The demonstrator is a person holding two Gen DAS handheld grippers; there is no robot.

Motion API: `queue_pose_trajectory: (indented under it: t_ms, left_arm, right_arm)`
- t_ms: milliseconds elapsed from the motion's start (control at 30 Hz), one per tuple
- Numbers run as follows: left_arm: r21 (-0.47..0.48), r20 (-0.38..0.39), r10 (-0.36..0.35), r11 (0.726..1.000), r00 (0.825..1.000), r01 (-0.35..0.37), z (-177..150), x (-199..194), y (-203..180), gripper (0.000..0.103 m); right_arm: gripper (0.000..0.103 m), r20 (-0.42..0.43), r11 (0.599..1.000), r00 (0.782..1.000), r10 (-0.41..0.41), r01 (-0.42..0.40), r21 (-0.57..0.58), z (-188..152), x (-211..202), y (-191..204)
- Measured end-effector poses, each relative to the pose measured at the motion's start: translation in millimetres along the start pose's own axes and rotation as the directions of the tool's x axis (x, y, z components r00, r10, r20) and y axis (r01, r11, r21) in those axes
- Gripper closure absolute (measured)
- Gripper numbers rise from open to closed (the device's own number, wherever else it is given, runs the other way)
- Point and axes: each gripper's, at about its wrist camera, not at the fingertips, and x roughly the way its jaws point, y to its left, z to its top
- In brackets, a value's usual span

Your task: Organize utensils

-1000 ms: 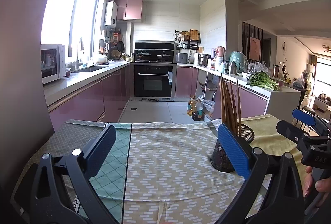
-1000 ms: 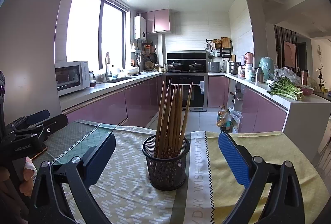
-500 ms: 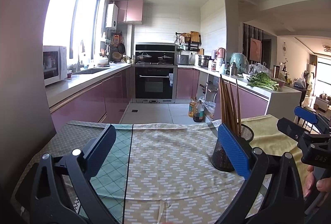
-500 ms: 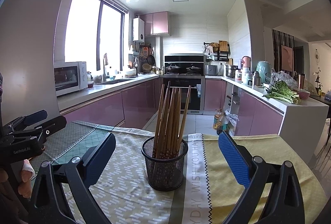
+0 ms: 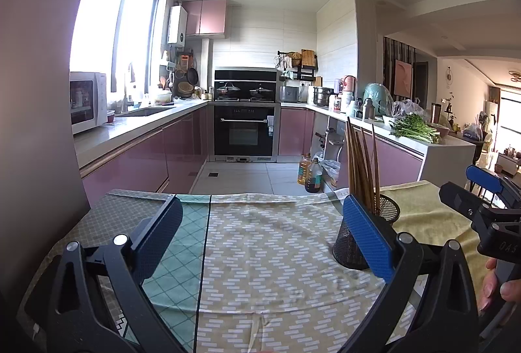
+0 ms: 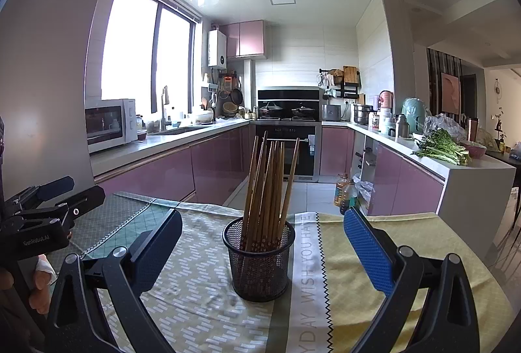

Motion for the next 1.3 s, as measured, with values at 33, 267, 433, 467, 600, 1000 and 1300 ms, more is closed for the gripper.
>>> queue_pose_trajectory:
  t_ms: [33,267,433,467,600,1000,1300]
  left_arm:
    - [0.000,0.000,0.001,1.000,1.000,-0.001,-0.2,-0.3,0.1,0.006]
    - [0.002,0.001,0.000,1.000,1.000,0.000,-0.5,-0.5,0.2,0.006]
    - [0.000,0.000,0.000,1.000,1.000,0.000,-0.5,-0.9,0.1,0.006]
    - [0.001,0.001,0.000,1.000,1.000,0.000,-0.5,-0.7,0.0,0.006]
    - [0.002,0.000,0.000,1.000,1.000,0.000,-0.6,-0.9,0.2,0.006]
    - [0.001,0.000,-0.001,1.000,1.000,0.001,-0.6,-0.9,0.0,0.006]
    - [0.001,0.000,0.000,1.000,1.000,0.000,-0.4,-0.8,-0.1,0.006]
  right_arm:
    - [0.007,0.001,1.000,1.000,-0.001,0.001,0.000,-0.1,-0.1,0.0]
    - [0.007,0.002,1.000,1.000,-0.002,0.002,-0.001,0.7,-1.7,-0.5]
    - [0.007,0.002,1.000,1.000,-0.002,0.002,0.002,0.8,-2.0,-0.6]
    - [0.007,0.002,1.000,1.000,-0.001,0.001,0.000,0.6,-2.1,-0.5]
    - [0.007,0.002,1.000,1.000,-0.001,0.001,0.001,0.9,-2.5,-0.9]
    - [0.007,0.002,1.000,1.000,0.000,-0.001,0.005,1.0,-1.0,0.0]
    - [0.007,-0.001,1.000,1.000,0.001,-0.001,0.006,1.5,1.3,1.1]
